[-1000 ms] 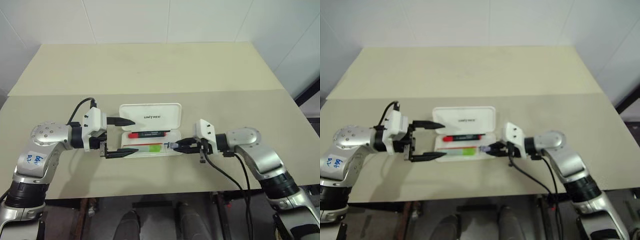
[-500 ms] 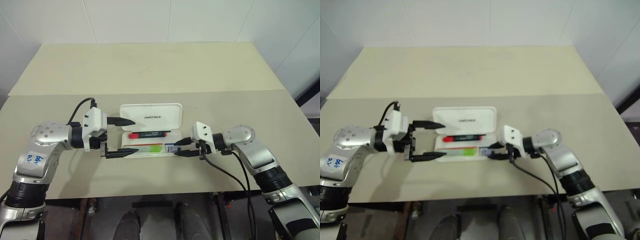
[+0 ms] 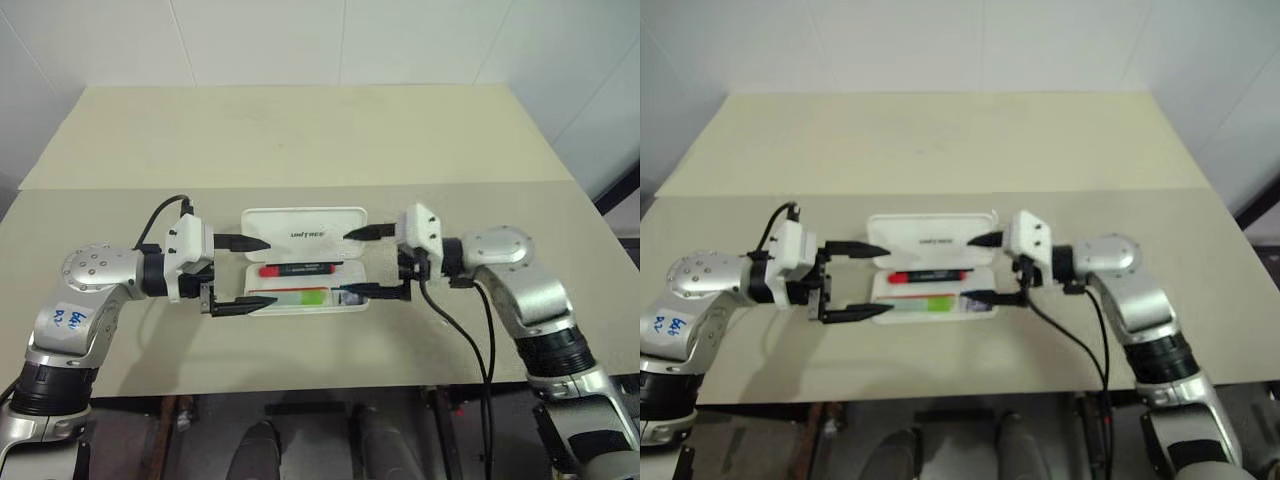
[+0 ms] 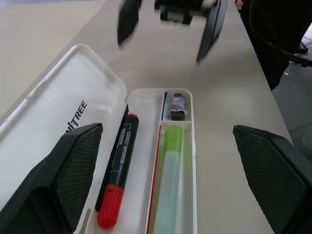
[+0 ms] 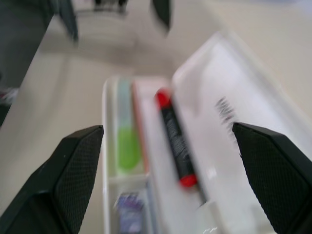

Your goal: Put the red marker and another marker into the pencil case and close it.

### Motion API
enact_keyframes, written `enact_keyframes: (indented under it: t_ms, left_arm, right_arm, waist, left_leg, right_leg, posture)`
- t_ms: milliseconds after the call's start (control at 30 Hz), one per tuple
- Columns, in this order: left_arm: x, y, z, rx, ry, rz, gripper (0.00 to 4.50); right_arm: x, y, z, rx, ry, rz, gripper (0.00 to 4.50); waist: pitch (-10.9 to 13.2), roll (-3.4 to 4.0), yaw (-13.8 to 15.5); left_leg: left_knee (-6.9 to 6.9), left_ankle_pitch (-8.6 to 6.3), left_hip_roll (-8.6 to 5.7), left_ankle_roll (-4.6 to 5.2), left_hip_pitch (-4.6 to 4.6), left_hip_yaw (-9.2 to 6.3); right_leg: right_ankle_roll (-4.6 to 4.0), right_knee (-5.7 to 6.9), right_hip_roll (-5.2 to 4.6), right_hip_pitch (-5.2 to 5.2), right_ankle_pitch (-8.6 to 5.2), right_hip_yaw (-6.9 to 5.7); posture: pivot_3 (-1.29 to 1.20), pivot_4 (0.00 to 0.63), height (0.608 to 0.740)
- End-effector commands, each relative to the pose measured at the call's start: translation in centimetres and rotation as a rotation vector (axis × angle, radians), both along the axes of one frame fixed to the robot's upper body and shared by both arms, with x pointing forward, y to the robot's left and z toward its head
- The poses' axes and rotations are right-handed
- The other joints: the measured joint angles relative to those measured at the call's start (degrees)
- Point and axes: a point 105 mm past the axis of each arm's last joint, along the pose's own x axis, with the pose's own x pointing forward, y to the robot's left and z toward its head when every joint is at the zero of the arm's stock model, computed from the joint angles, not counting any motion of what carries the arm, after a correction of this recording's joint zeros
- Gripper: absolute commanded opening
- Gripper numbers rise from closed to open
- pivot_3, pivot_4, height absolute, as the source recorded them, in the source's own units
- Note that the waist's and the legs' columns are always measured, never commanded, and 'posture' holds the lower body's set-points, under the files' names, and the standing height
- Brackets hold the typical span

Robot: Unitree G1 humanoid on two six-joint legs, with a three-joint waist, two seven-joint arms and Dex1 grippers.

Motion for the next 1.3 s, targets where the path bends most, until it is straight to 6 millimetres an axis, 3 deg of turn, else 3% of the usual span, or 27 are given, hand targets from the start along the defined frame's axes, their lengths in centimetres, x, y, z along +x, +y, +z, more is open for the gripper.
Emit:
enact_keyframes:
  t_ms: [33,67,167,333,533,633,767,900,1067,1200,1300]
  left_arm:
    - [-0.6,0.7,0.9,-0.012,-0.032,0.020,4.50]
    - [-0.7,0.9,0.9,-0.013,-0.028,0.023,4.50]
    - [-0.8,1.4,0.9,-0.023,-0.027,0.038,3.87]
    - [-0.5,2.6,1.3,-0.031,-0.043,0.076,2.24]
    - [0.1,3.5,1.4,-0.056,-0.051,0.120,0.14]
    - [0.4,3.8,1.7,-0.103,-0.055,0.159,0.03]
    - [1.5,4.7,3.6,-0.272,-0.079,0.291,0.03]
    - [3.4,7.6,5.5,-0.471,-0.110,0.525,0.03]
    - [4.7,8.7,6.1,-0.577,-0.099,0.640,0.03]
    - [6.5,8.4,4.1,-0.532,-0.021,0.709,0.03]
    - [7.6,6.9,1.8,-0.468,0.075,0.693,0.03]
  right_arm:
    - [-1.1,-2.6,1.6,0.080,-0.009,-0.101,4.48]
    - [-1.5,-3.3,1.5,0.082,0.003,-0.125,4.48]
    - [-2.3,-4.9,1.0,0.067,0.031,-0.184,4.50]
    - [-2.9,-6.7,0.5,0.040,0.042,-0.263,4.50]
    - [-2.7,-6.5,0.5,0.038,0.028,-0.279,4.50]
    - [-2.5,-6.4,0.4,0.032,0.021,-0.286,4.50]
    - [-2.4,-6.5,0.3,0.030,0.020,-0.296,4.50]
    - [-2.3,-6.4,0.2,0.030,0.019,-0.302,4.50]
    - [-2.2,-6.3,0.4,0.038,0.011,-0.309,4.50]
    - [-2.1,-6.2,0.6,0.052,0.000,-0.315,4.50]
    - [-2.1,-6.0,0.8,0.061,-0.007,-0.321,4.50]
  waist:
    - [0.00,-0.01,0.25]
    - [0.00,-0.01,0.34]
    - [0.00,-0.01,0.50]
    - [0.00,-0.01,-0.03]
    - [0.00,-0.01,-0.16]
    - [0.00,-0.01,-0.09]
    - [0.00,-0.01,-0.01]
    - [-0.01,-0.02,0.02]
    - [-0.01,-0.02,0.01]
    - [-0.02,-0.03,0.05]
    - [-0.02,-0.03,0.19]
  left_leg:
    - [-0.01,0.00,0.00,0.00,-0.01,0.00]
    - [0.00,-0.02,0.00,-0.01,-0.01,0.00]
    - [0.01,-0.03,0.00,0.00,-0.02,0.01]
    - [0.07,-0.01,0.00,0.02,0.03,0.02]
    - [0.12,0.03,0.00,0.07,0.04,0.04]
    - [0.12,0.03,-0.01,0.07,0.00,0.04]
    - [0.08,0.02,0.00,0.07,0.00,0.03]
    - [0.10,0.02,0.00,0.07,0.00,0.02]
    - [0.10,0.02,-0.01,0.06,0.02,0.02]
    - [0.11,0.02,-0.02,0.06,0.03,0.02]
    - [0.09,0.02,-0.03,0.06,0.02,0.02]
  right_leg:
    - [-0.01,-0.03,0.00,0.01,-0.01,0.00]
    - [-0.02,-0.04,0.00,0.01,-0.01,0.00]
    - [-0.10,-0.08,-0.01,0.01,-0.05,0.00]
    - [-0.63,-0.03,0.00,0.03,-0.34,0.03]
    - [-0.67,-0.04,0.00,0.04,-0.34,0.07]
    - [-0.66,-0.07,0.00,0.04,-0.33,0.07]
    - [-0.44,-0.04,0.00,0.04,-0.21,0.06]
    - [-0.21,-0.01,0.00,0.04,-0.09,0.05]
    - [0.09,-0.02,0.00,0.04,0.07,0.05]
    - [0.10,-0.02,0.00,0.05,0.08,0.04]
    - [0.10,-0.06,0.00,0.06,0.08,0.04]
  posture:
    - [0.00,0.150,0.740]
    - [0.00,0.150,0.740]
    - [0.00,0.150,0.740]
    - [0.00,0.150,0.740]
    - [0.00,0.150,0.740]
    - [0.00,0.150,0.740]
    - [0.00,0.150,0.740]
    - [0.00,0.150,0.740]
    - [0.00,0.150,0.740]
    - [0.00,0.150,0.740]
    - [0.00,0.150,0.740]
